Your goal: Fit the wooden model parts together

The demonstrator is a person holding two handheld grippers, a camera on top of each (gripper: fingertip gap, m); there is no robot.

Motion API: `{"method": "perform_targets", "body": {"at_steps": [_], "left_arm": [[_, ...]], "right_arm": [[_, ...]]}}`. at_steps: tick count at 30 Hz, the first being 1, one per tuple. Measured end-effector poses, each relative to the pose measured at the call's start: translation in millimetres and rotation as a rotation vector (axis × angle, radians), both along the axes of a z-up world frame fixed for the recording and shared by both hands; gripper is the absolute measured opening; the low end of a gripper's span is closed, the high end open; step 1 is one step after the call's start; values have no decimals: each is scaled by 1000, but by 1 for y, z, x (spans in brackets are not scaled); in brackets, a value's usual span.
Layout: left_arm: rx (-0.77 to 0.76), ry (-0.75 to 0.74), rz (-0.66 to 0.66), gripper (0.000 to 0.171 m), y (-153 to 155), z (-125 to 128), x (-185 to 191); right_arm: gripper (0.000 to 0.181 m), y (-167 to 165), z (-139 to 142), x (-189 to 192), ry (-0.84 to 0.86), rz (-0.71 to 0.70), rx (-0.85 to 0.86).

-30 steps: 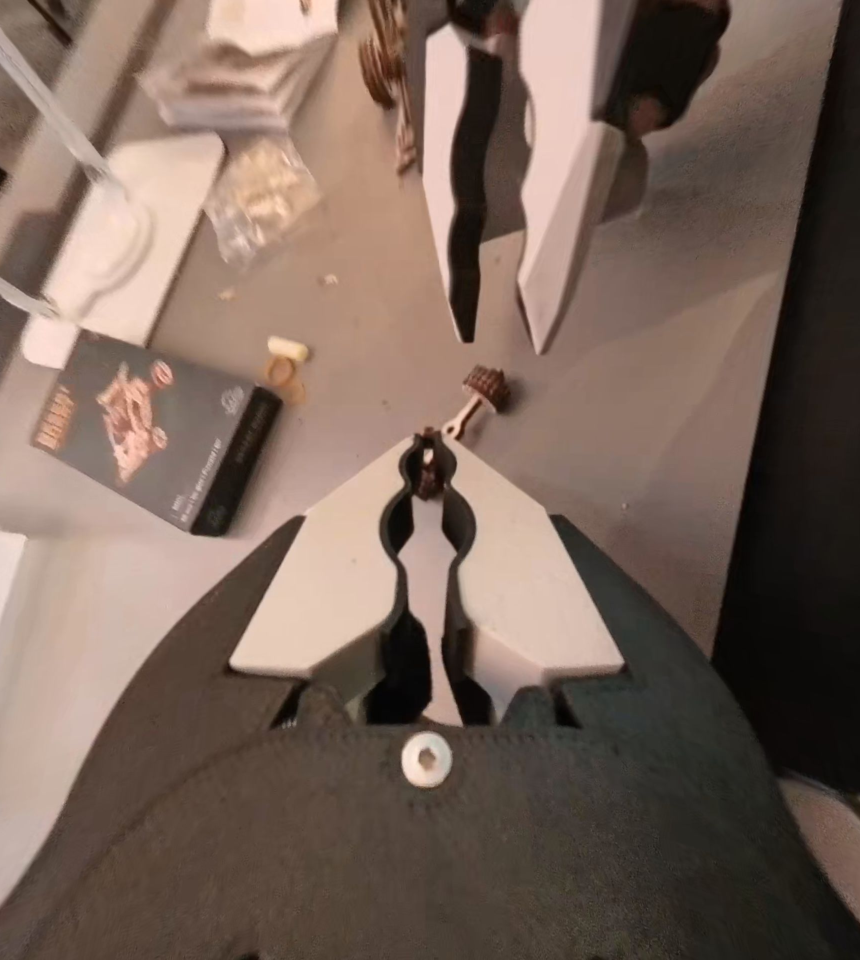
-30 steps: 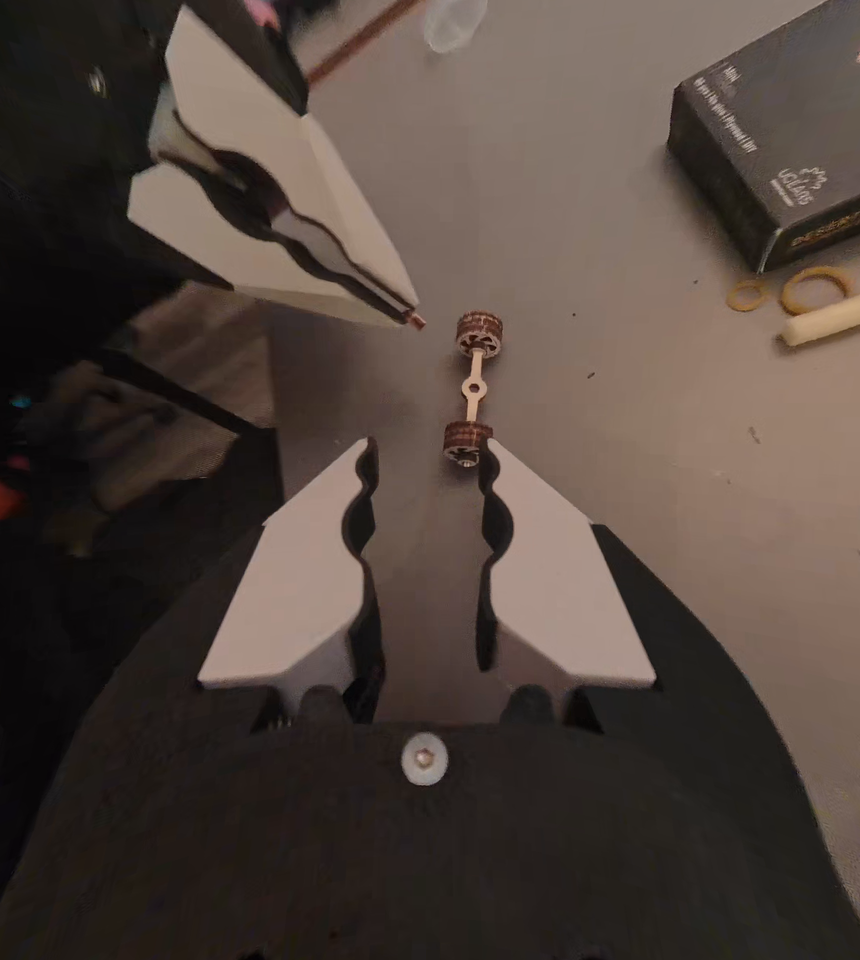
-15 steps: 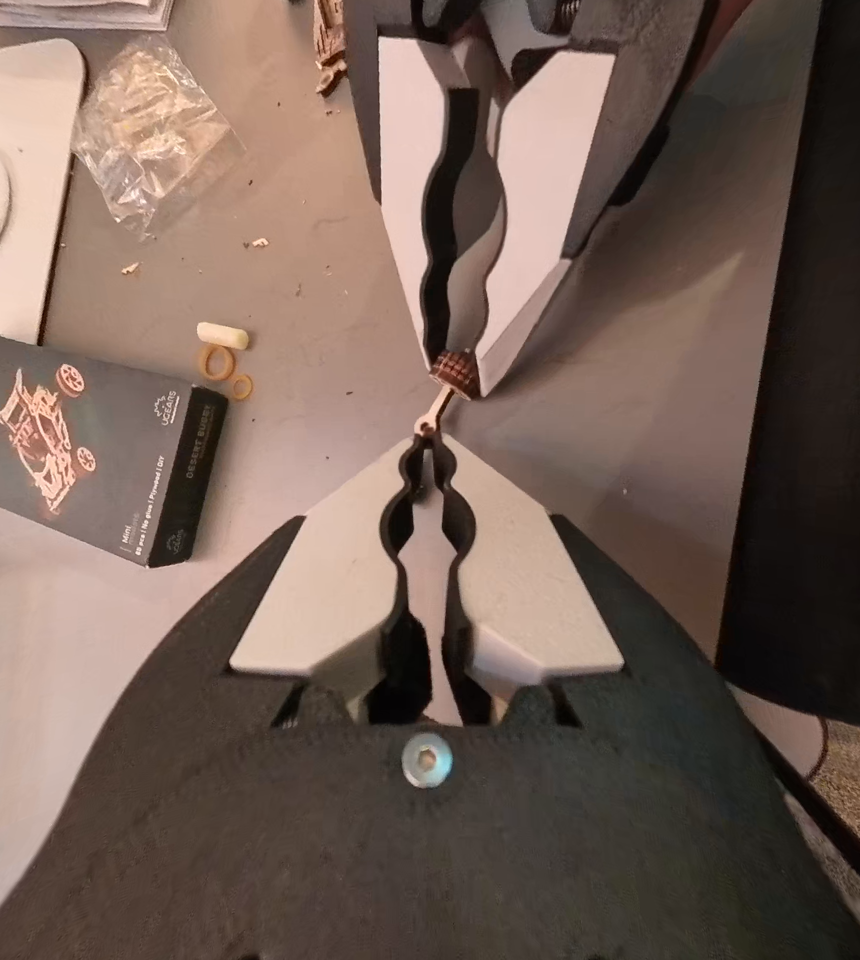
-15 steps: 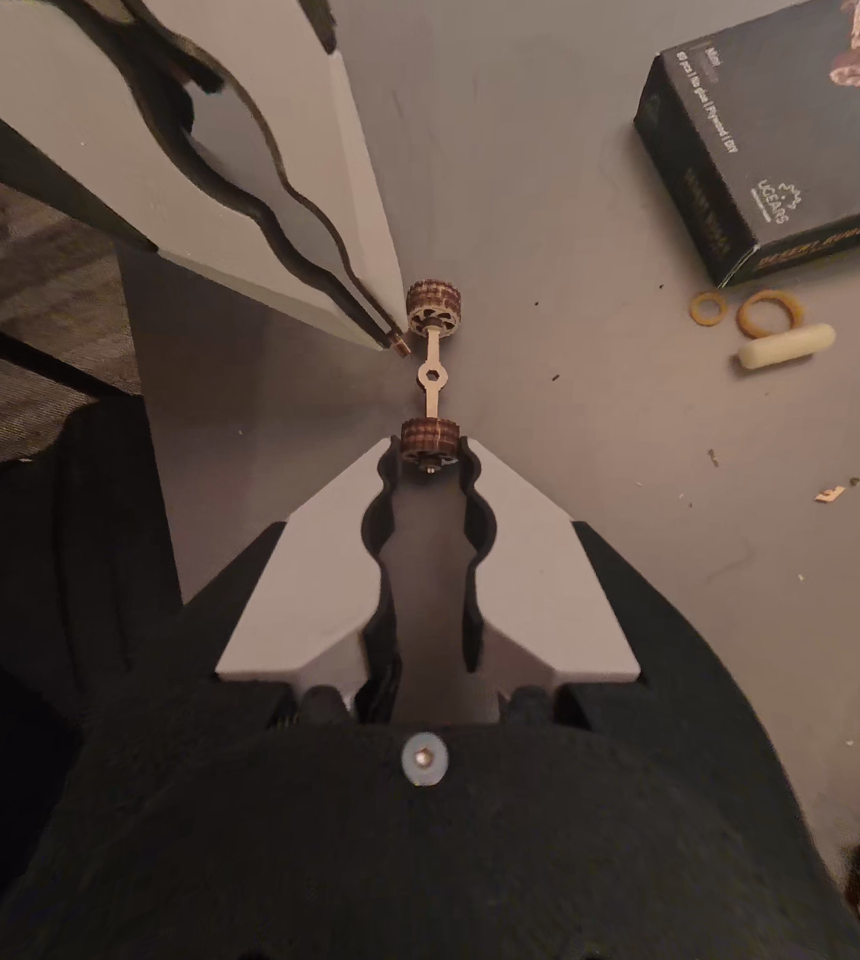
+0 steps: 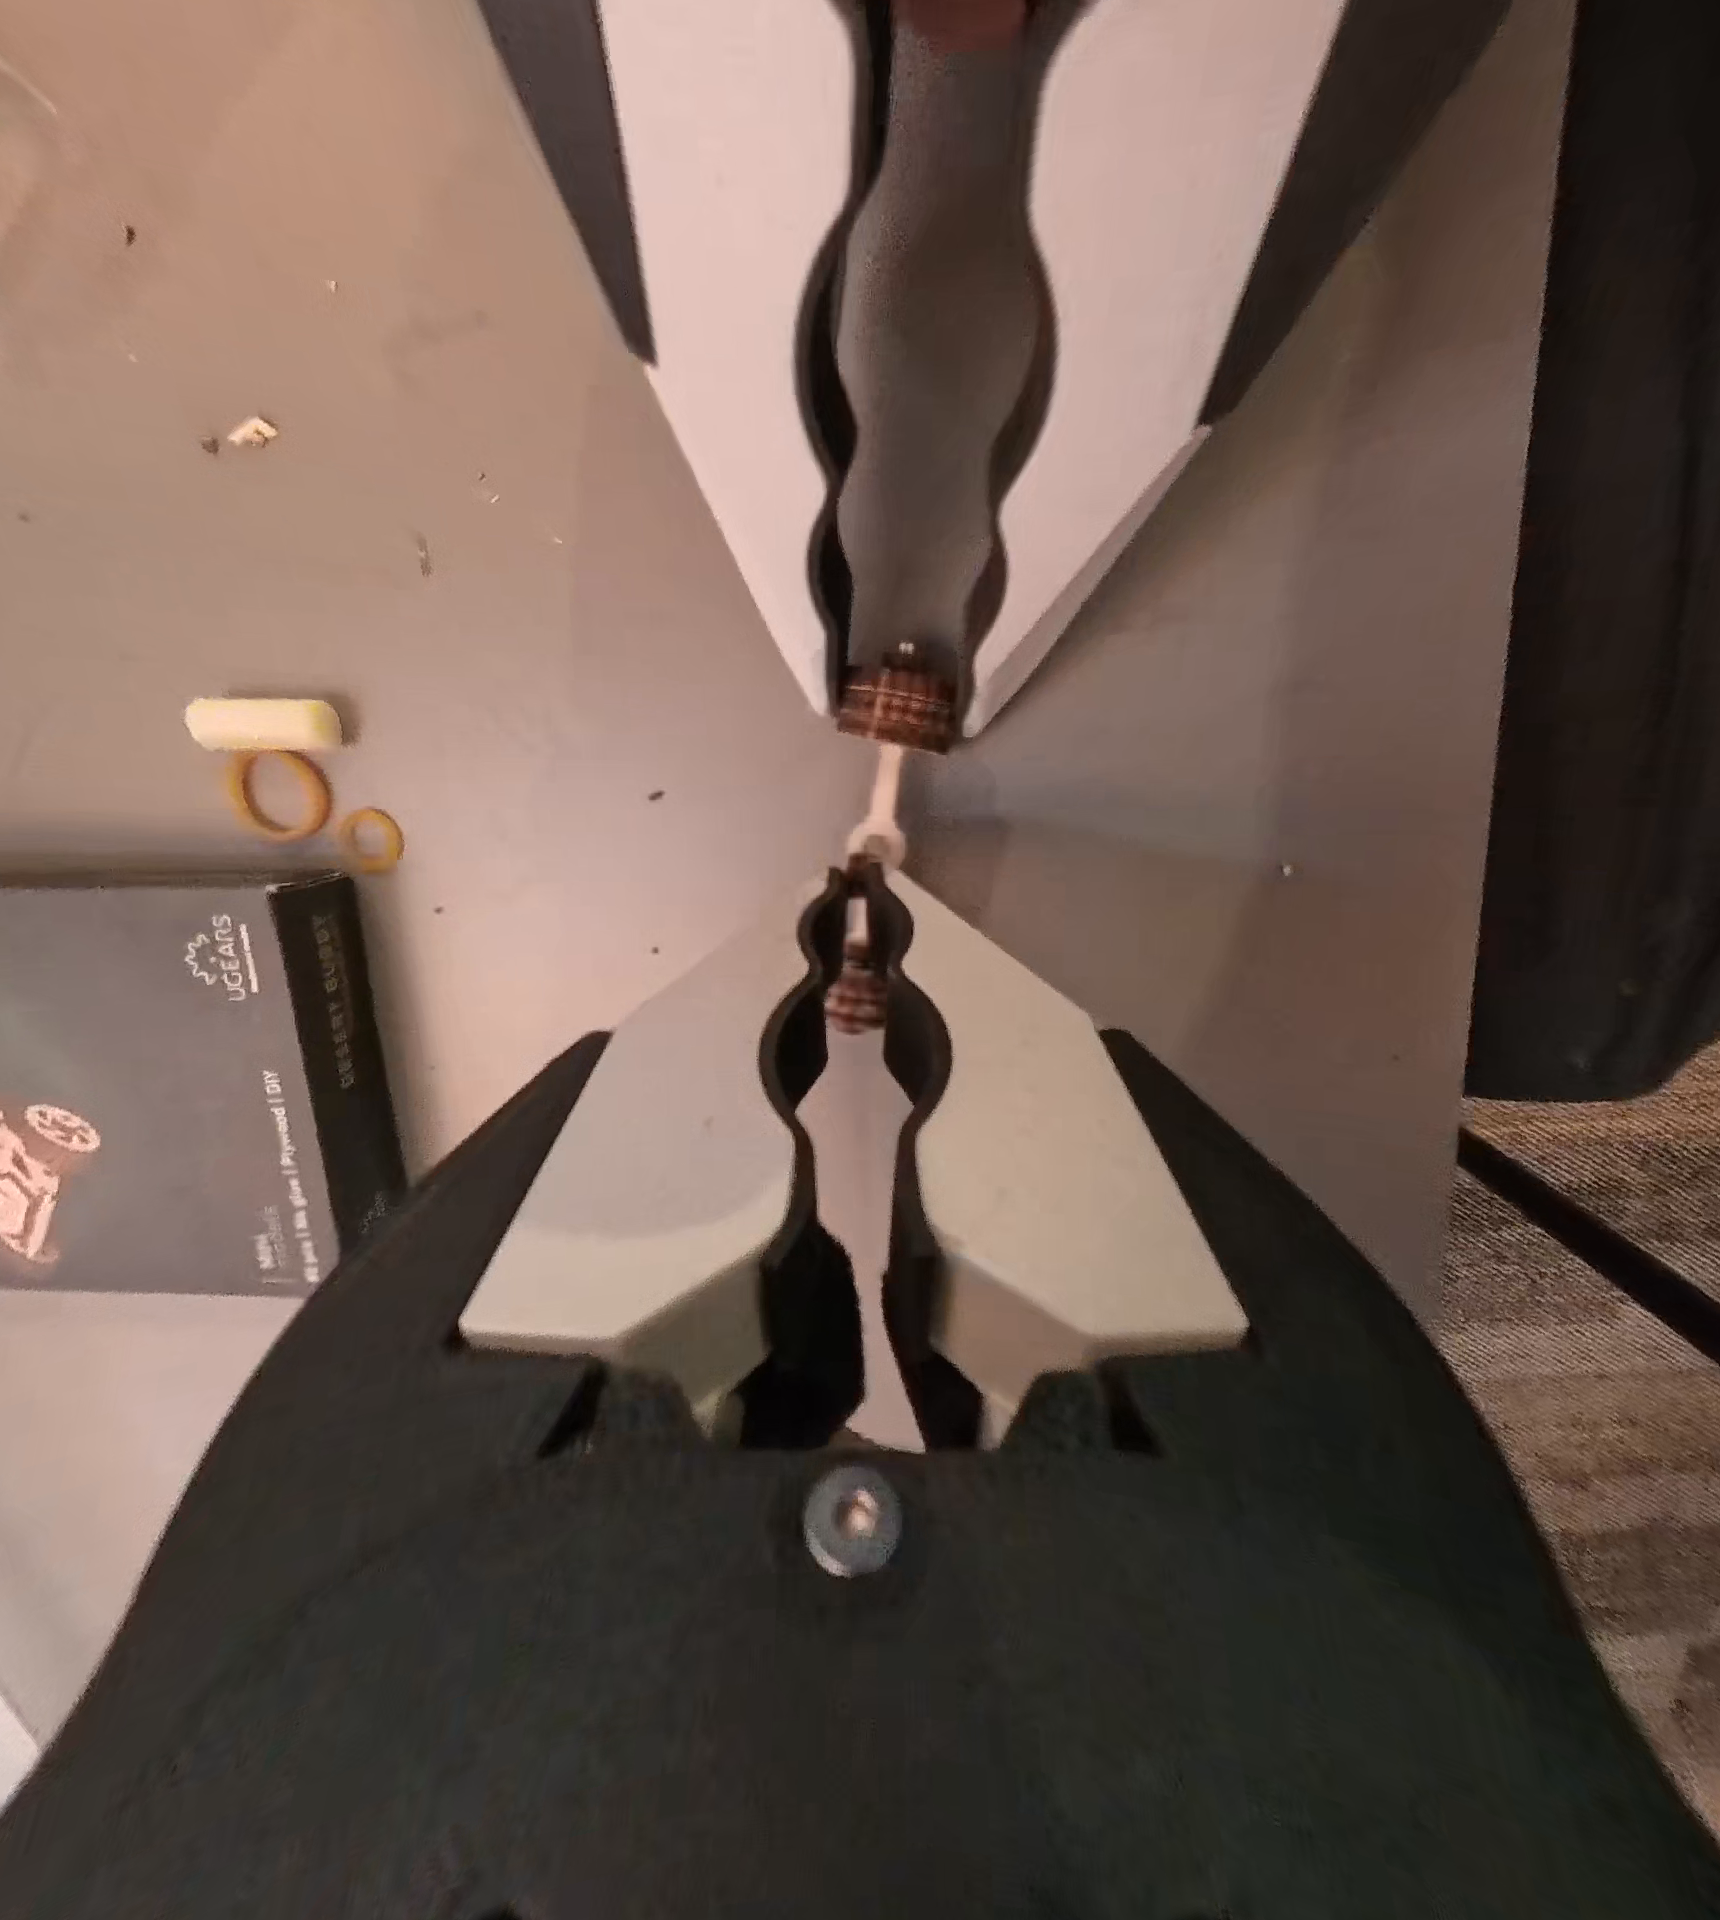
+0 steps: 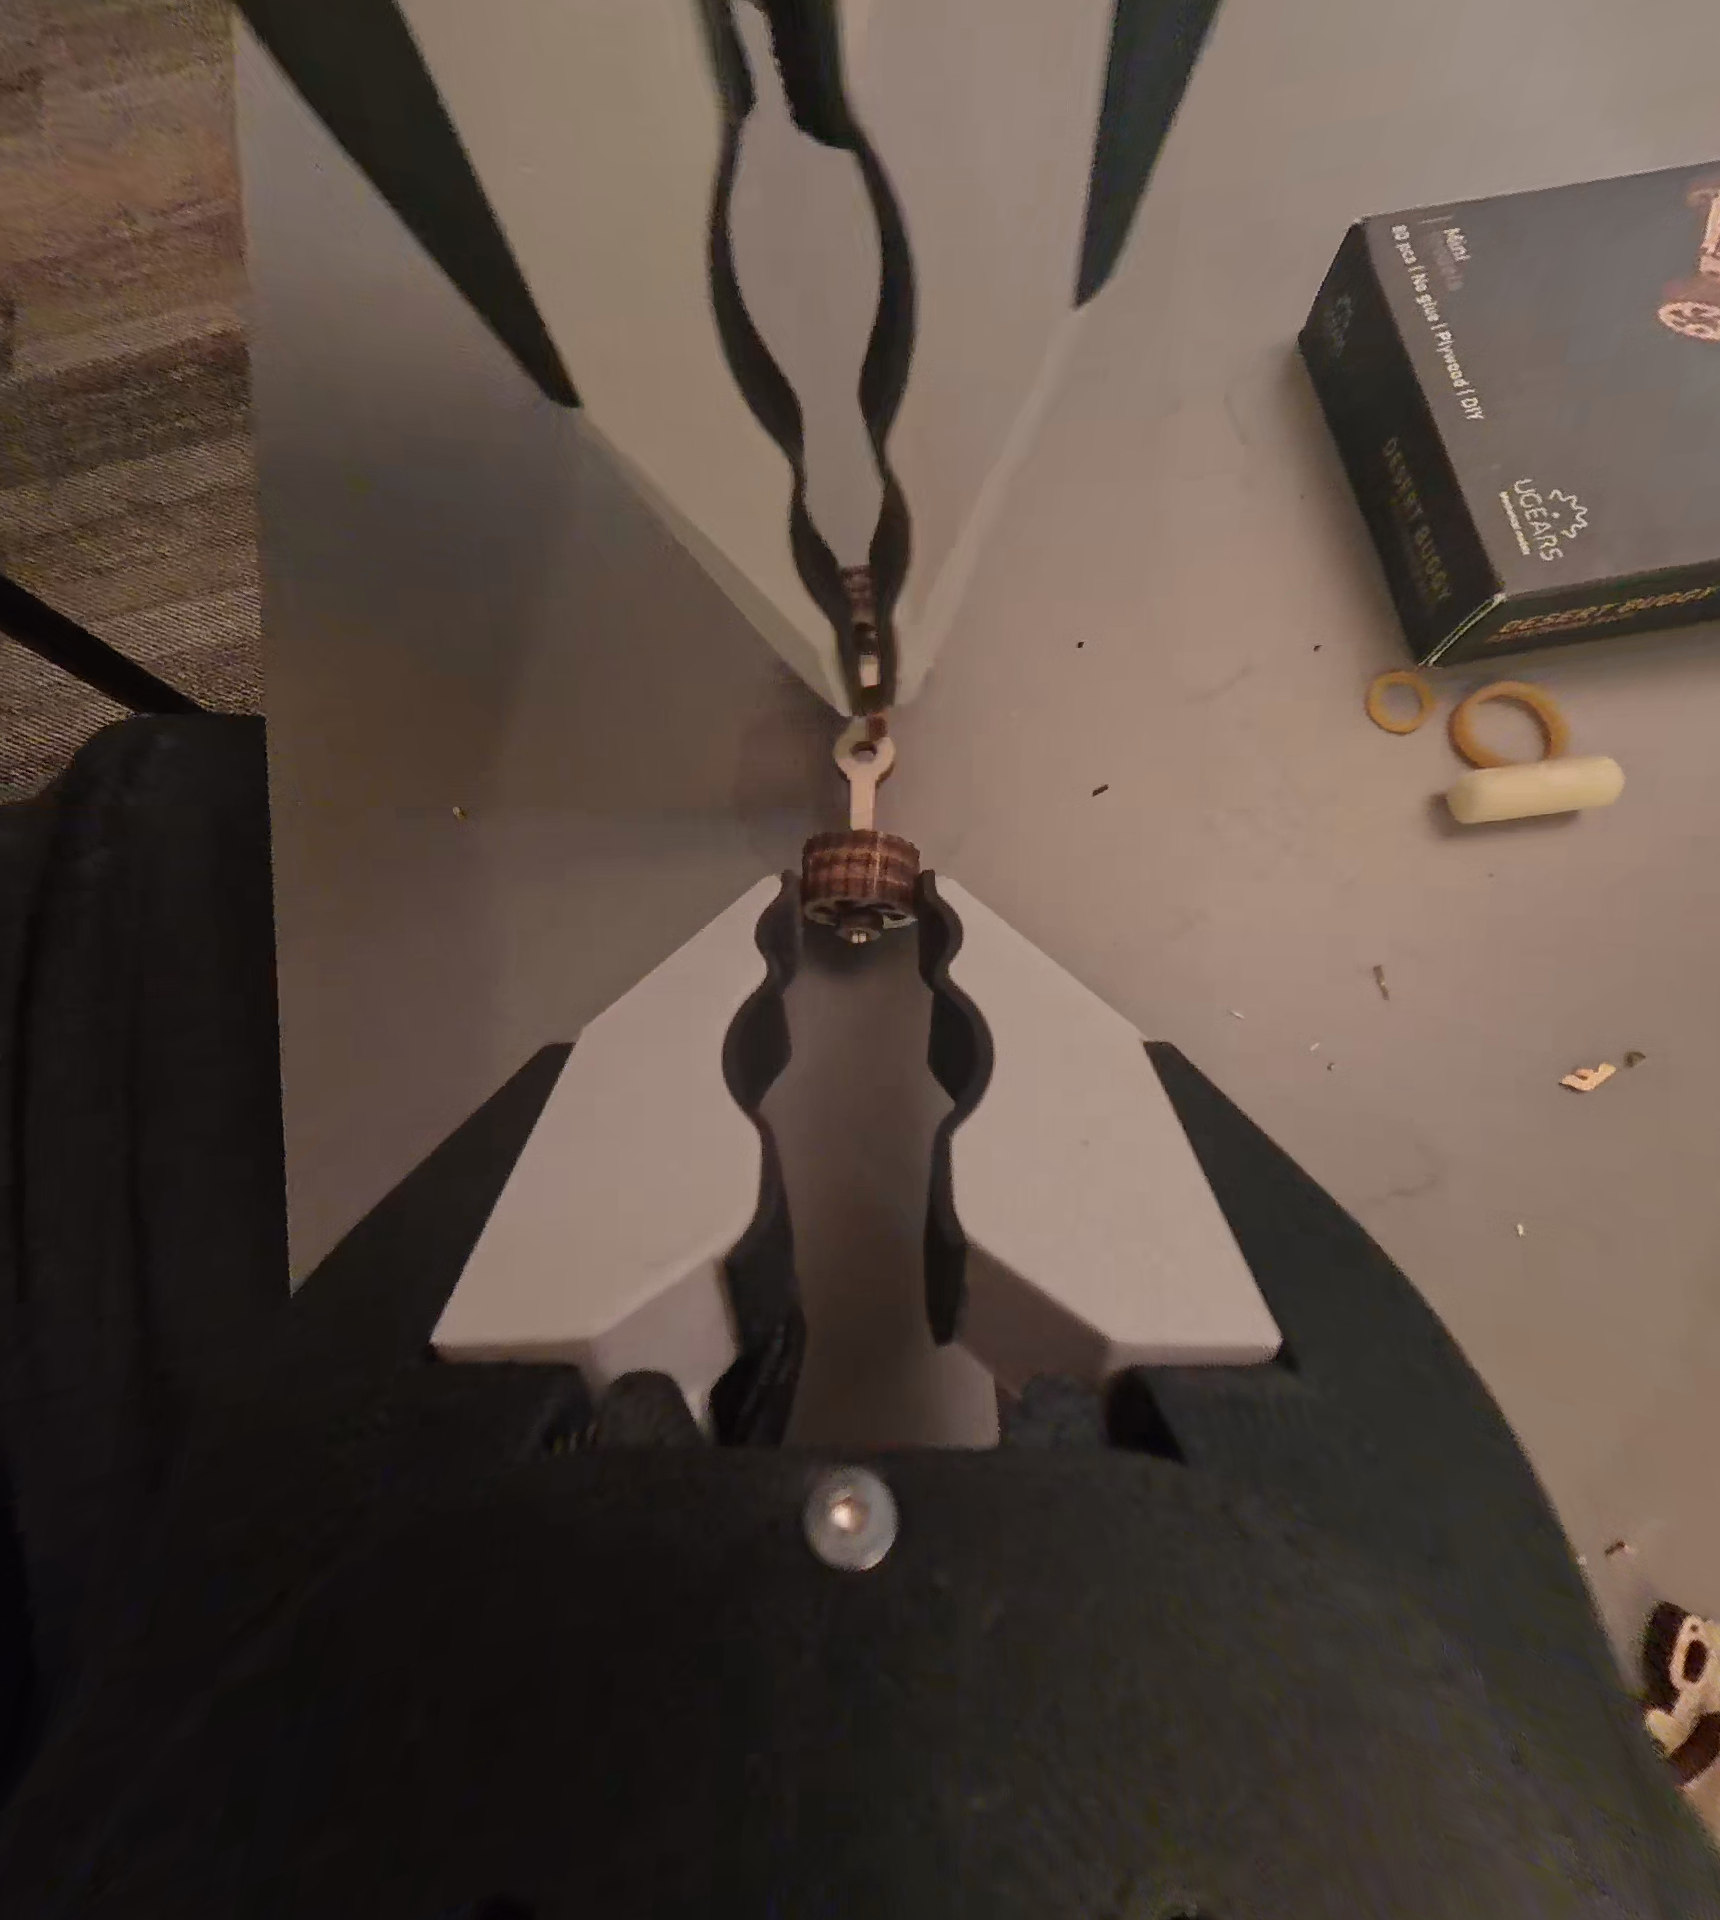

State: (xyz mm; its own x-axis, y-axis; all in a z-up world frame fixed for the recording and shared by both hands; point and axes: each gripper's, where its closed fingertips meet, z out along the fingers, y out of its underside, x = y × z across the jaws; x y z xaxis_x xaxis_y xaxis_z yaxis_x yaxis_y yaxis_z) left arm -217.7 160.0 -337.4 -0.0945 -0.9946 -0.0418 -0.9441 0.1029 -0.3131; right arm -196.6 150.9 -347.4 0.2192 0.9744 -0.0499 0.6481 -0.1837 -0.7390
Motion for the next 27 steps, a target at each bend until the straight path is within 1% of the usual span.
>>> {"method": "perform_targets", "body": {"at_steps": [5, 15, 19, 27], "left_arm": [[-79, 47, -34, 0, -5, -1, 2], [-6, 87, -26, 0, -5, -2, 2], [11, 120, -44, 0, -6, -2, 2], [10, 127, -45, 0, -8, -4, 1]], "right_arm": [[19, 0, 0, 0, 3, 14, 8], [19, 0, 0, 0, 8, 15, -4], [19, 0, 0, 0, 7, 15, 6], [19, 0, 0, 0, 11, 13, 15]]}}
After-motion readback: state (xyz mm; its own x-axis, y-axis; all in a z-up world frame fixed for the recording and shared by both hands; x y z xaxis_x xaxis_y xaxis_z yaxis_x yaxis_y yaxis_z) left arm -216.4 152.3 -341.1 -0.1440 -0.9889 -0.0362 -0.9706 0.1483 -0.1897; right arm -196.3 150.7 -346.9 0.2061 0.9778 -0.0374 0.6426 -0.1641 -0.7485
